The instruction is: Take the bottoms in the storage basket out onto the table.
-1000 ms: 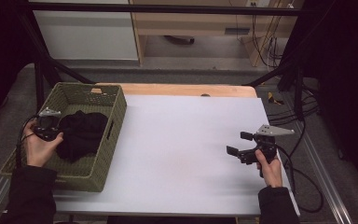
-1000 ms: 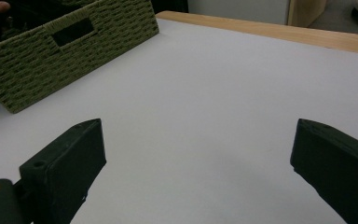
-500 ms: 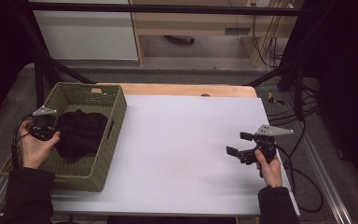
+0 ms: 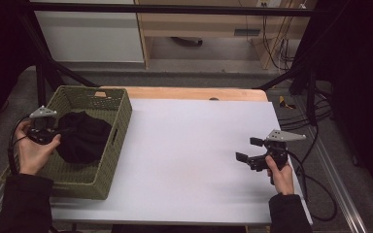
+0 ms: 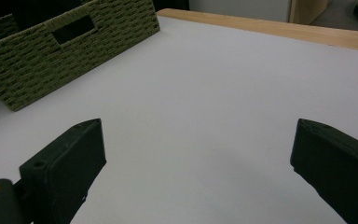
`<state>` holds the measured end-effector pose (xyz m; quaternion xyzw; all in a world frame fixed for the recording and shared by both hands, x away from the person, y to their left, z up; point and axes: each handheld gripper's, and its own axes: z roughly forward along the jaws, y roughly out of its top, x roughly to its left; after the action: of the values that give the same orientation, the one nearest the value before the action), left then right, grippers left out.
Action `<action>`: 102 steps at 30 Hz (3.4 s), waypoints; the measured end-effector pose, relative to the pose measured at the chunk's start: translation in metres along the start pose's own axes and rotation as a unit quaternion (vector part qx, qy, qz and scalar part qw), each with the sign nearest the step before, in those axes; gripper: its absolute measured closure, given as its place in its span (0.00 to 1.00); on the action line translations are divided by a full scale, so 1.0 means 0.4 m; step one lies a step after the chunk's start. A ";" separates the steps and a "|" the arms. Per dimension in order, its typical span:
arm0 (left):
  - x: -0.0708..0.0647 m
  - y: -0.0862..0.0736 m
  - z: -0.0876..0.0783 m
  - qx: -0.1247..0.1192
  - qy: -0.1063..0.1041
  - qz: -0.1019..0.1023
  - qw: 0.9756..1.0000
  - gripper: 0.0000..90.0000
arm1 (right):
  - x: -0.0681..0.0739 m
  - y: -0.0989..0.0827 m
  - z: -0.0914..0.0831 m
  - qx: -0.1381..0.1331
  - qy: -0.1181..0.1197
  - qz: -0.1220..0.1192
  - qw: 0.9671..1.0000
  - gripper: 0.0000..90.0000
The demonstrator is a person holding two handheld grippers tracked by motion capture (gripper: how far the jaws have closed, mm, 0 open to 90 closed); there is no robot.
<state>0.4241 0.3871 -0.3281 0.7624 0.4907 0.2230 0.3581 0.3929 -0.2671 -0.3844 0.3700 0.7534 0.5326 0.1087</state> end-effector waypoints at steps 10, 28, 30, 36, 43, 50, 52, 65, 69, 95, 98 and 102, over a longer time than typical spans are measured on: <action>-0.012 0.022 -0.033 -0.006 -0.003 0.013 1.000 0.95 | 0.000 0.000 0.000 0.000 -0.001 0.001 1.000 0.04; -0.032 0.053 -0.080 -0.018 -0.009 0.032 0.999 0.95 | 0.000 0.001 -0.002 -0.001 0.000 0.001 1.000 0.04; -0.033 0.056 -0.084 -0.019 -0.009 0.033 0.999 0.95 | 0.000 0.001 -0.002 0.000 0.000 0.001 1.000 0.04; -0.035 0.062 -0.095 -0.022 -0.011 0.036 0.999 0.95 | 0.000 0.001 -0.002 -0.001 0.000 0.001 1.000 0.04; -0.041 0.070 -0.108 -0.026 -0.011 0.040 0.999 0.95 | 0.000 0.001 -0.002 -0.001 0.000 0.000 1.000 0.04; -0.048 0.081 -0.125 -0.032 -0.012 0.045 0.998 0.95 | 0.000 0.001 -0.002 -0.001 0.001 0.000 1.000 0.04; -0.050 0.084 -0.133 -0.035 -0.014 0.046 0.998 0.95 | 0.000 0.001 -0.002 -0.001 0.000 0.001 1.000 0.04; -0.055 0.099 -0.165 -0.047 -0.018 0.049 0.998 0.95 | 0.000 0.001 -0.001 0.001 0.000 0.000 1.000 0.04; -0.059 0.105 -0.175 -0.050 -0.018 0.054 0.997 0.95 | 0.000 0.001 -0.001 0.001 0.000 0.000 1.000 0.04; -0.089 0.163 -0.224 -0.072 -0.027 0.068 0.995 0.95 | -0.001 0.001 -0.002 0.002 0.000 -0.001 1.000 0.04; -0.091 0.168 -0.230 -0.074 -0.027 0.071 0.994 0.95 | -0.001 0.001 -0.002 0.001 0.000 0.000 1.000 0.04; -0.094 0.175 -0.237 -0.075 -0.026 0.074 0.994 0.95 | -0.001 0.001 -0.001 0.002 0.000 0.000 1.000 0.04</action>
<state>0.3839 0.3657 -0.2131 0.7735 0.4052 0.2649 0.4091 0.3929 -0.2675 -0.3840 0.3700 0.7545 0.5311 0.1082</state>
